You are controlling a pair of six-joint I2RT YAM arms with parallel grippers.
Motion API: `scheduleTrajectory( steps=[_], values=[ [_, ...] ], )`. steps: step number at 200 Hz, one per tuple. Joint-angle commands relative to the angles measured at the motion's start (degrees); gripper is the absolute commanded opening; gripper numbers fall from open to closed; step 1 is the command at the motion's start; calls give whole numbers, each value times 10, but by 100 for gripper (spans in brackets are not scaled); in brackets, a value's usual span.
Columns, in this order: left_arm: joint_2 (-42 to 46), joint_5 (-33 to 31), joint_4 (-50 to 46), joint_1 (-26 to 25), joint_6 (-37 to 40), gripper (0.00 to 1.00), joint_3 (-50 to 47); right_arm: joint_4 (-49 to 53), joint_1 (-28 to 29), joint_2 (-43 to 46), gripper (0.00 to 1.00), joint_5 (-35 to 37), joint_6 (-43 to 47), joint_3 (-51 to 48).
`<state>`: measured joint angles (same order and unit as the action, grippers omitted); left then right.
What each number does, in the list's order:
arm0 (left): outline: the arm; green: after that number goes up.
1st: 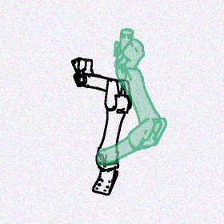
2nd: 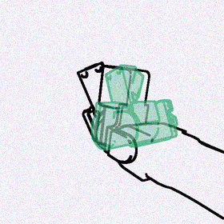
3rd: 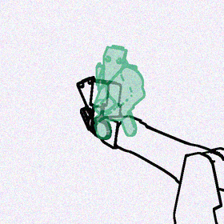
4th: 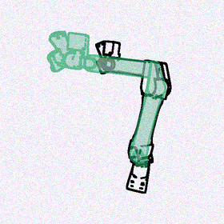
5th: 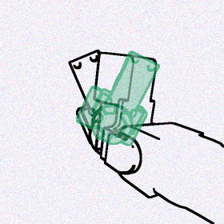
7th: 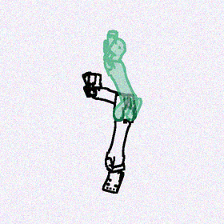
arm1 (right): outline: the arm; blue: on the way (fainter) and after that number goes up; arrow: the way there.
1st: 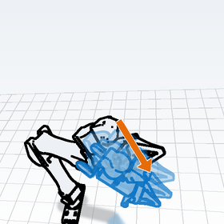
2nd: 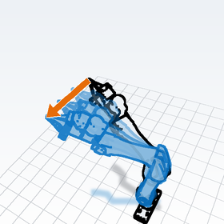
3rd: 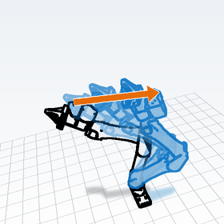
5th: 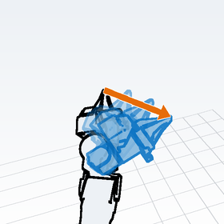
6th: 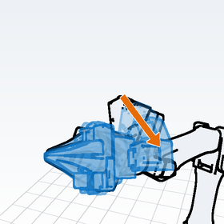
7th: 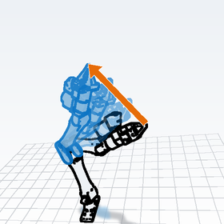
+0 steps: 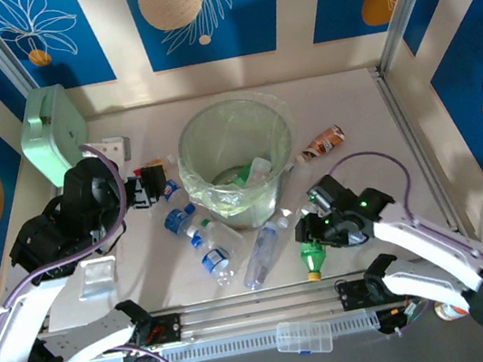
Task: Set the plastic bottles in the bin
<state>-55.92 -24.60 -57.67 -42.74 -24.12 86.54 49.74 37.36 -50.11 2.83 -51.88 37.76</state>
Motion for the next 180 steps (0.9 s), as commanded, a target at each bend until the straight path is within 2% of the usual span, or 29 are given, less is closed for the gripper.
scheduleTrajectory(
  steps=[1, 29, 52, 92, 132, 180],
  values=[
    [10, 13, 25, 5, -3, 75, 7, 80, -4, 86, 46, 12, -36, 36],
    [6, 22, 41, 5, -1, 75, 13, 102, -4, 160, 45, 25, -32, 115],
    [0, 28, 47, 5, -1, 75, 23, 83, -4, 138, 44, 34, 15, 219],
    [-2, 44, 46, 5, -12, 76, 44, 2, -15, -11, 44, 11, 94, 397],
    [8, 33, 8, 5, -30, 76, 65, -65, -61, -181, 43, -46, 98, 554],
    [20, 52, -34, 5, -41, 77, 79, -45, -71, -345, 42, -20, 117, 694]
  ],
)
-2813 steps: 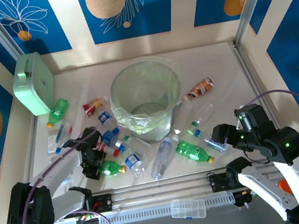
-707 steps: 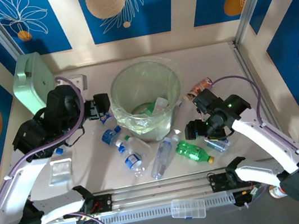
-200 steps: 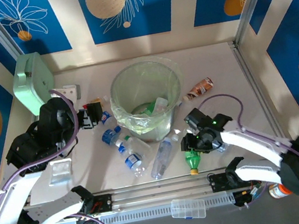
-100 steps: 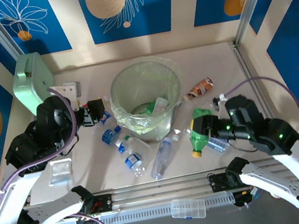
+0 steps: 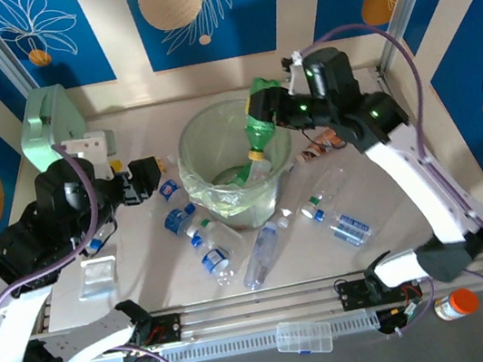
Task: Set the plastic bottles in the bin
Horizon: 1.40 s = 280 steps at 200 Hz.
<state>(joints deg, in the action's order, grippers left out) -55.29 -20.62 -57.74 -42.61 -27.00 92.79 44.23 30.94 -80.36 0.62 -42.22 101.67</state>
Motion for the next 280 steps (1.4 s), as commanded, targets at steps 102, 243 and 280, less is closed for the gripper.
scheduleTrajectory(
  steps=[102, 243, 280],
  values=[
    [71, -23, -29, 3, -38, 91, -43, 124, 19, -192, 48, 76, 100, 85],
    [25, -27, -71, 9, -38, 91, -52, 150, 35, -211, 76, 65, 123, 114],
    [11, -24, -83, 14, -49, 92, -54, 153, 23, -192, 70, 47, 123, 168]
  ],
)
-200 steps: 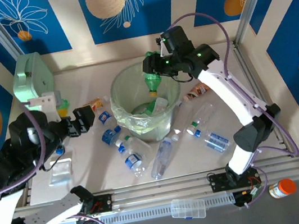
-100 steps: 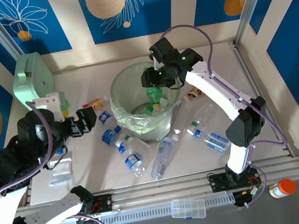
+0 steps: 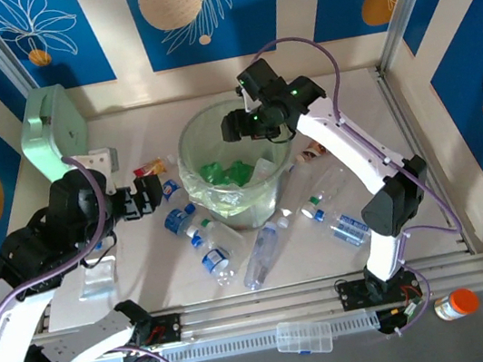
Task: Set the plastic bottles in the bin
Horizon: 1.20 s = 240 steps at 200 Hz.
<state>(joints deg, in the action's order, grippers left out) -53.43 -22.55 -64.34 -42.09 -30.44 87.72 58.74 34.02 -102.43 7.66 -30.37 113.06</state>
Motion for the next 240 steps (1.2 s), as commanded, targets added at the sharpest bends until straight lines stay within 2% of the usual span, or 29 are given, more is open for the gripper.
scheduleTrajectory(
  steps=[1, 31, 59, 78, 90, 123, 148, 181, 196, 221, 240],
  values=[
    [-8, -5, -18, 10, -15, 92, -3, 9, -8, 30, 70, -23, 5, 56],
    [-24, -3, -34, 18, -15, 92, 1, 18, -7, 69, 66, -42, 6, 93],
    [-29, -7, -26, 28, -12, 92, 0, 28, -11, 136, 65, -28, -12, 63],
    [-45, -8, -27, 30, 4, 92, 11, 32, -17, 204, 65, 19, -32, -5],
    [-53, -9, -28, 30, 11, 92, 15, 30, -40, 262, 65, 41, -62, -75],
    [-60, 2, -4, 30, 17, 92, 16, 65, -151, 390, 62, 24, -173, -245],
    [-64, 23, 31, 30, 28, 92, 23, 106, -193, 442, 63, 11, -276, -334],
    [-76, 52, 58, 30, 36, 92, 31, 190, -198, 459, 70, 21, -470, -412],
    [-81, 61, 63, 30, 40, 92, 35, 187, -198, 470, 77, 9, -527, -451],
    [-81, 85, 81, 30, 45, 93, 37, 145, -209, 504, 99, -9, -622, -540],
    [-85, 99, 86, 30, 44, 93, 45, 119, -230, 512, 99, -21, -659, -594]
  ],
)
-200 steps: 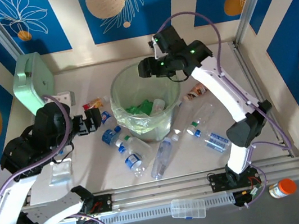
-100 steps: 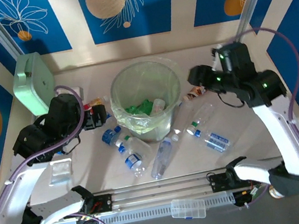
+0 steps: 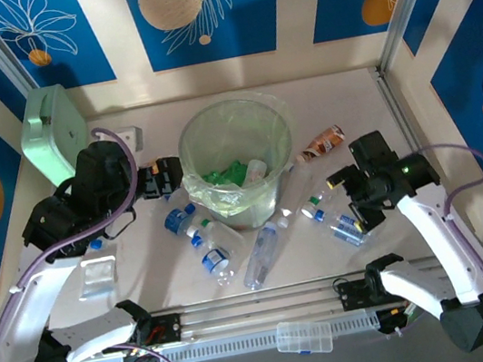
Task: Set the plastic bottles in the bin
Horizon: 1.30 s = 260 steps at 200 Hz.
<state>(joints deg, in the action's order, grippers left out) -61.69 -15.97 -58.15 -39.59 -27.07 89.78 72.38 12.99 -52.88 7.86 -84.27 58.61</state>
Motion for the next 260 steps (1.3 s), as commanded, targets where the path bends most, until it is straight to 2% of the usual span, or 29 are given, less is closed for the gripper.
scheduleTrajectory(
  steps=[1, 23, 46, 91, 137, 218, 241, 260],
  values=[
    [-2, 34, 24, 5, 11, 93, 25, -18, -20, 16, 99, -22, -122, -52],
    [-9, 39, 12, 5, 12, 93, 35, -19, -32, 1, 99, -9, -142, -85],
    [-9, 37, 1, 5, 14, 93, 40, -52, -62, -9, 99, -28, -155, -132],
    [-18, 45, -11, 4, 18, 93, 54, -97, -114, -48, 99, -35, -138, -167],
    [-16, 66, 0, 4, 22, 93, 59, -143, -123, -83, 99, -37, -133, -194],
    [-23, 65, 1, 4, 22, 93, 59, -231, -114, -153, 100, -19, -129, -240],
    [-22, 75, 14, 4, 19, 93, 52, -256, -115, -181, 97, -15, -116, -240],
    [-22, 76, 21, 4, 16, 93, 48, -264, -117, -195, 89, -5, -100, -234]
  ],
)
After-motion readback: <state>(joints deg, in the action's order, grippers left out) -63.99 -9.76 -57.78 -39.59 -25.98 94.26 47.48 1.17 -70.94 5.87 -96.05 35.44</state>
